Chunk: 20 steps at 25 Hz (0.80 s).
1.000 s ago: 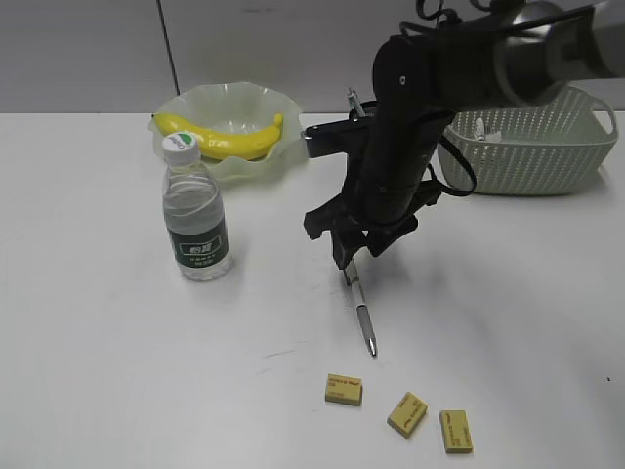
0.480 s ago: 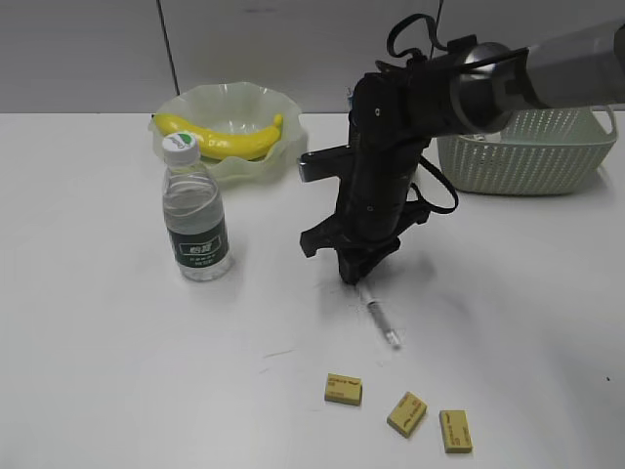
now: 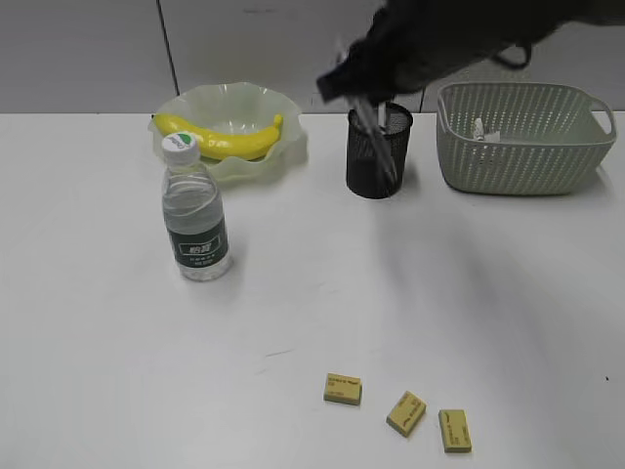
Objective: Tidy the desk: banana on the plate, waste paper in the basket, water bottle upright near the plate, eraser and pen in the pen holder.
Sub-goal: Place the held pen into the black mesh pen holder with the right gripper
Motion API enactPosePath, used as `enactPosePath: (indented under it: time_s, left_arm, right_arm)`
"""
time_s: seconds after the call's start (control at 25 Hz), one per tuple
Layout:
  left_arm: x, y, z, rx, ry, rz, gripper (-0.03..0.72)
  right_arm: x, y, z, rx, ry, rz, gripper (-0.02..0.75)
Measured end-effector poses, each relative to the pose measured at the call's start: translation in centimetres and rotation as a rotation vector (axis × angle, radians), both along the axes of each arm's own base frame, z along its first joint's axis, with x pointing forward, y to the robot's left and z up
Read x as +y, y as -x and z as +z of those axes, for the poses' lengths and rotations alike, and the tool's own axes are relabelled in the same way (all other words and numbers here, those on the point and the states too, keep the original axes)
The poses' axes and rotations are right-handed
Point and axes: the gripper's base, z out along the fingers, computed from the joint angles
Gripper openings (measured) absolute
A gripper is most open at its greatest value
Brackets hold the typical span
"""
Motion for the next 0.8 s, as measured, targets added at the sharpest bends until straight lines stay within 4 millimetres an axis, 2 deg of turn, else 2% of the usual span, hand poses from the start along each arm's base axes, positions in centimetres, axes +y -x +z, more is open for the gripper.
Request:
enactPosePath:
  time_s: [0.08, 0.12, 0.2, 0.28, 0.4, 0.52, 0.68, 0.72, 0.8]
  left_arm:
    - [0.0, 0.0, 0.0, 0.000, 0.000, 0.000, 0.379]
    - [0.0, 0.0, 0.0, 0.000, 0.000, 0.000, 0.379]
    - [0.0, 0.0, 0.0, 0.000, 0.000, 0.000, 0.379]
    - [0.0, 0.0, 0.0, 0.000, 0.000, 0.000, 0.379]
    - [0.0, 0.0, 0.0, 0.000, 0.000, 0.000, 0.379]
    - [0.0, 0.0, 0.0, 0.000, 0.001, -0.001, 0.379]
    - [0.0, 0.0, 0.0, 0.000, 0.001, -0.001, 0.379]
    - [0.0, 0.0, 0.0, 0.000, 0.001, -0.001, 0.379]
    - [0.0, 0.0, 0.0, 0.000, 0.001, -0.001, 0.379]
  right_arm:
    - [-1.7, 0.1, 2.5, -0.296, -0.115, 0.035, 0.132]
    - [-2.5, -0.1, 2.8, -0.415, -0.164, 0.049, 0.132]
    - [-4.3, -1.3, 2.6, -0.624, -0.284, 0.038, 0.132]
    - [-5.7, -3.1, 1.0, -0.698, -0.362, -0.032, 0.132]
    - [-7.0, -5.7, -3.3, -0.663, -0.390, -0.153, 0.132]
    - [-7.0, -7.0, -7.1, -0.626, -0.378, -0.173, 0.132]
    - [-6.6, -7.5, -9.7, -0.588, -0.380, -0.169, 0.145]
    - [-6.6, -7.5, -10.0, -0.566, -0.377, -0.174, 0.170]
    - [-6.7, -7.5, -10.3, -0.526, -0.363, -0.181, 0.287]
